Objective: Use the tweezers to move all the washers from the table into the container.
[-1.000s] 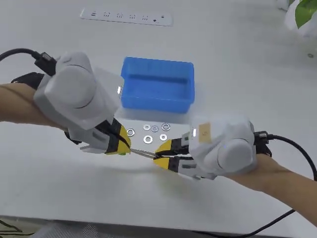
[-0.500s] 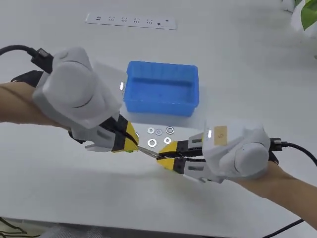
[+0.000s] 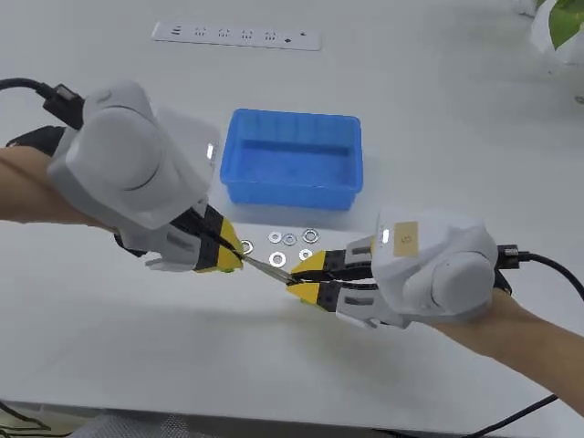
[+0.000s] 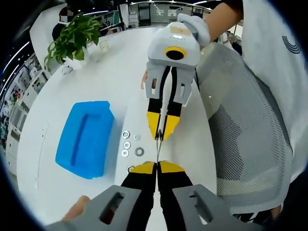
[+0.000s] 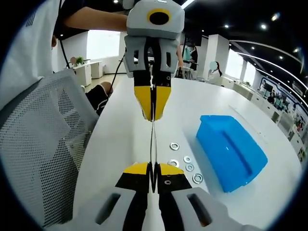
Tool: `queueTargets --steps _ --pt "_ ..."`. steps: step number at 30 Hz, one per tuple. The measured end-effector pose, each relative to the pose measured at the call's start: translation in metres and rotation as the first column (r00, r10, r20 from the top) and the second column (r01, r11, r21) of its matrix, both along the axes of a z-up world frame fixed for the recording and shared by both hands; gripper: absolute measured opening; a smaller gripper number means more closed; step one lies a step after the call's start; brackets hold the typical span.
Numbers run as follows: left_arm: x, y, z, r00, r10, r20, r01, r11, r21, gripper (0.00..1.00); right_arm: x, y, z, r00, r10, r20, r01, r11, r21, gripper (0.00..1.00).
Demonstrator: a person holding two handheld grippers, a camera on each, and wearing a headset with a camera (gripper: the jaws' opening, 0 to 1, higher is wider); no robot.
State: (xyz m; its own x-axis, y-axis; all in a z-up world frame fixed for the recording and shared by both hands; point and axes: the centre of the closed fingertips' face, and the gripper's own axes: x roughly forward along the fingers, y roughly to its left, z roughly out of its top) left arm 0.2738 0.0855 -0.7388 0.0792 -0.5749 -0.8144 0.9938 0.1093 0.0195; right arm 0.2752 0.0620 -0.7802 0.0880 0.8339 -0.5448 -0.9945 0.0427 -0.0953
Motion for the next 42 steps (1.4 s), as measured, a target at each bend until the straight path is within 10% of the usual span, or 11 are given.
queueTargets --steps 8,42 --pt "-0.001 -0.013 0.013 0.999 -0.010 0.052 0.014 0.997 -0.075 0.04 -0.001 0.002 0.002 1.000 0.005 -0.010 -0.005 1.000 0.016 0.06" --pt "0.002 -0.045 0.023 1.000 0.005 0.024 0.001 0.970 -0.243 0.06 -0.002 -0.001 0.003 0.999 0.009 -0.038 -0.008 0.999 0.035 0.06"
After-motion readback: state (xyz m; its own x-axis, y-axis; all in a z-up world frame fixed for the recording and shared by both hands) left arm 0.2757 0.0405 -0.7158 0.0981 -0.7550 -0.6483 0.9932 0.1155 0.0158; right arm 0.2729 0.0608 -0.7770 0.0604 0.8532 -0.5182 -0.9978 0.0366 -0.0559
